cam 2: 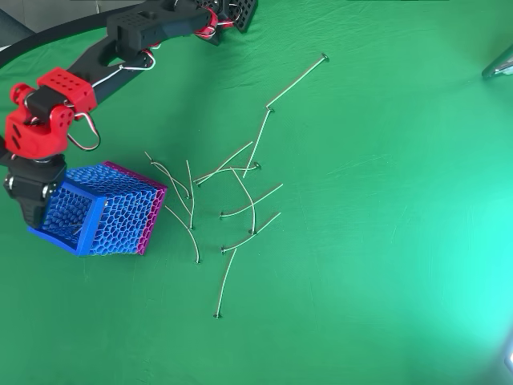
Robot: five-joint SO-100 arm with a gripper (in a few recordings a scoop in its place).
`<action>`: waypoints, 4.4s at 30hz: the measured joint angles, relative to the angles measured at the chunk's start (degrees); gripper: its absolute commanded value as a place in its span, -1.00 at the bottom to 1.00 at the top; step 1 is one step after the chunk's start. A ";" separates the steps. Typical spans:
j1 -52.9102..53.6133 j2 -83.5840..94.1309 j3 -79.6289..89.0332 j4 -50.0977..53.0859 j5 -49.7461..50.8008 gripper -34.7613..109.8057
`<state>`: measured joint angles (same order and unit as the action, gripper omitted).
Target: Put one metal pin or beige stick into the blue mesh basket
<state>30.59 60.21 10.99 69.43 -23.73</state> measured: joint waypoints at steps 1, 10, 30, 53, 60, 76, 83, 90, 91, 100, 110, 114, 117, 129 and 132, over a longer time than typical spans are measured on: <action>-0.97 2.29 1.93 1.32 0.35 -0.51; -10.90 23.38 24.87 6.68 4.13 -0.51; -27.95 77.96 99.40 -10.20 6.33 -0.51; -33.84 121.55 149.94 -18.72 8.79 -0.51; -33.93 124.01 155.21 -19.60 10.90 -0.51; -33.40 128.32 164.62 -24.87 13.62 -0.51; -33.13 129.81 165.41 -24.35 15.21 -0.51; -33.13 129.81 165.41 -20.74 16.17 -0.51; -33.13 129.81 165.41 -20.74 16.17 -0.51; -33.13 129.81 165.41 -20.30 16.88 -0.51; -33.13 129.81 165.41 -20.30 16.88 -0.51; -33.13 129.81 165.41 -20.30 16.88 -0.51; -33.13 129.81 165.41 -20.30 16.88 -0.51; -33.13 129.81 165.41 -20.30 16.88 -0.51; -33.13 129.81 165.41 -20.30 16.88 -0.51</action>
<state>-2.55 190.02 176.40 49.13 -6.86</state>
